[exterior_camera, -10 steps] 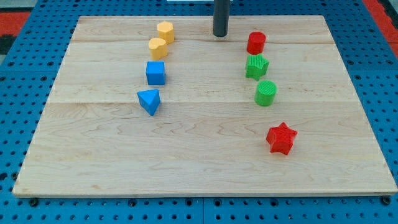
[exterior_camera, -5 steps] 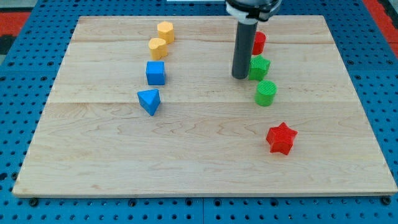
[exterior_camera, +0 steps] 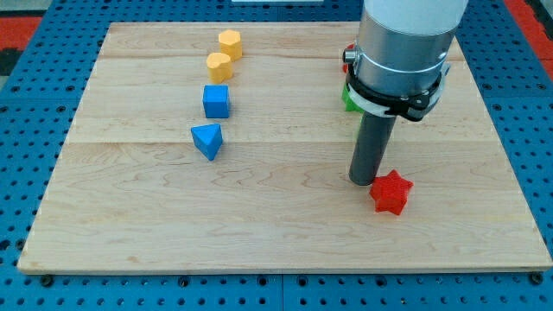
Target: Separate red star and green circle from vertical line
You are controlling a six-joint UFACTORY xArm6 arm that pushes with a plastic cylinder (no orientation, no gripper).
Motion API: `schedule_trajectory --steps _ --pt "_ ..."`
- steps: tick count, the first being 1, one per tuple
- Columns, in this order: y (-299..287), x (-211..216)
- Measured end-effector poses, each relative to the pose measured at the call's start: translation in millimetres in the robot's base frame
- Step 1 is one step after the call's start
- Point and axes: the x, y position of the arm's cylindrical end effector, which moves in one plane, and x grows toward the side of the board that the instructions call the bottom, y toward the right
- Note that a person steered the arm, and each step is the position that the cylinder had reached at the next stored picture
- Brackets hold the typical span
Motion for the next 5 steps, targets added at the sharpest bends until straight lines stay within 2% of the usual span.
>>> schedule_trajectory --steps 3,4,5 --pt "41 34" --pt "30 19" --pt "8 -21"
